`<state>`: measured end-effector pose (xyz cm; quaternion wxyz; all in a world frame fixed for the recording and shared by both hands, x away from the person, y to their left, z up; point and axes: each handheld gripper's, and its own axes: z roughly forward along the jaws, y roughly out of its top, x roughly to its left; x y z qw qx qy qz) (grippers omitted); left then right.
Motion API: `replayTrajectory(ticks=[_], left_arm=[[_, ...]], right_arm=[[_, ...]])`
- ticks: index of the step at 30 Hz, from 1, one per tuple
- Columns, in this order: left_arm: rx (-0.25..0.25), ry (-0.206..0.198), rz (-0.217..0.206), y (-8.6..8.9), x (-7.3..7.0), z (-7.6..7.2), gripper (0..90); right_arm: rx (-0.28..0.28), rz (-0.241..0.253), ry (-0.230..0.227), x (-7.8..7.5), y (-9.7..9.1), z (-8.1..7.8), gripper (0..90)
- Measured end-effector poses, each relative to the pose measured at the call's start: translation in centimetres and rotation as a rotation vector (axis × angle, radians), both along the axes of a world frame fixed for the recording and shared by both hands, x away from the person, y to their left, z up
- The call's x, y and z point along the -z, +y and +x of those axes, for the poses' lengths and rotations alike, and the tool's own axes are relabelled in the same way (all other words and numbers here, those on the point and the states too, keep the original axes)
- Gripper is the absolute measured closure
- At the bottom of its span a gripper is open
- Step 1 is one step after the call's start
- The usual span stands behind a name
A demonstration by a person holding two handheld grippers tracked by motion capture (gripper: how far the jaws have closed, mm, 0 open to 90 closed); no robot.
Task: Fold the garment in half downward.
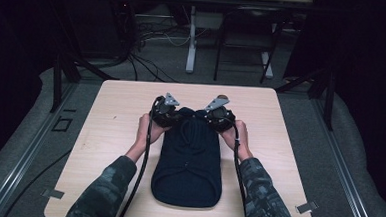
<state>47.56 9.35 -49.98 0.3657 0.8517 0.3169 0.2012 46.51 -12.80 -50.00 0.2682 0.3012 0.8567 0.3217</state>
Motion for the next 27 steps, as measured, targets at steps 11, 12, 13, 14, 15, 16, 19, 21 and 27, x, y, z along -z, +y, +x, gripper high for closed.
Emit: replayTrajectory(ticks=[11,12,13,14,15,16,19,21,27], left_arm=[[-0.007,-0.077,-0.015,0.1,-1.2,-0.6,74.9],[-0.004,-0.083,-0.015,0.1,-1.3,-0.6,74.9],[-0.002,-0.09,-0.023,0.2,-1.4,-0.5,74.8],[-0.002,-0.09,-0.023,0.2,-1.4,-0.5,74.8],[0.002,-0.088,-0.026,0.2,-1.7,-0.5,74.8],[0.002,-0.088,-0.026,0.2,-1.7,-0.5,74.8],[0.006,-0.104,-0.022,0.2,-2.2,-0.5,75.0],[0.009,-0.128,-0.013,0.1,-2.6,-0.6,75.2],[0.013,-0.21,-0.017,0.1,-3.6,-0.9,75.8]], right_arm=[[-0.005,0.0,-0.085,-1.3,0.0,-0.6,76.9],[-0.009,-0.004,-0.097,-1.5,0.0,-0.7,76.8],[-0.008,-0.008,-0.101,-1.6,0.0,-0.7,76.9],[-0.01,-0.009,-0.121,-1.7,0.0,-0.8,76.9],[-0.016,-0.014,-0.124,-1.9,0.0,-0.8,77.0],[-0.016,-0.014,-0.124,-1.9,0.0,-0.8,77.0],[-0.025,-0.021,-0.141,-2.2,0.0,-0.8,77.1],[-0.029,-0.045,-0.16,-2.7,0.2,-0.8,77.1],[-0.029,-0.056,-0.243,-3.6,0.2,-1.1,77.3]])
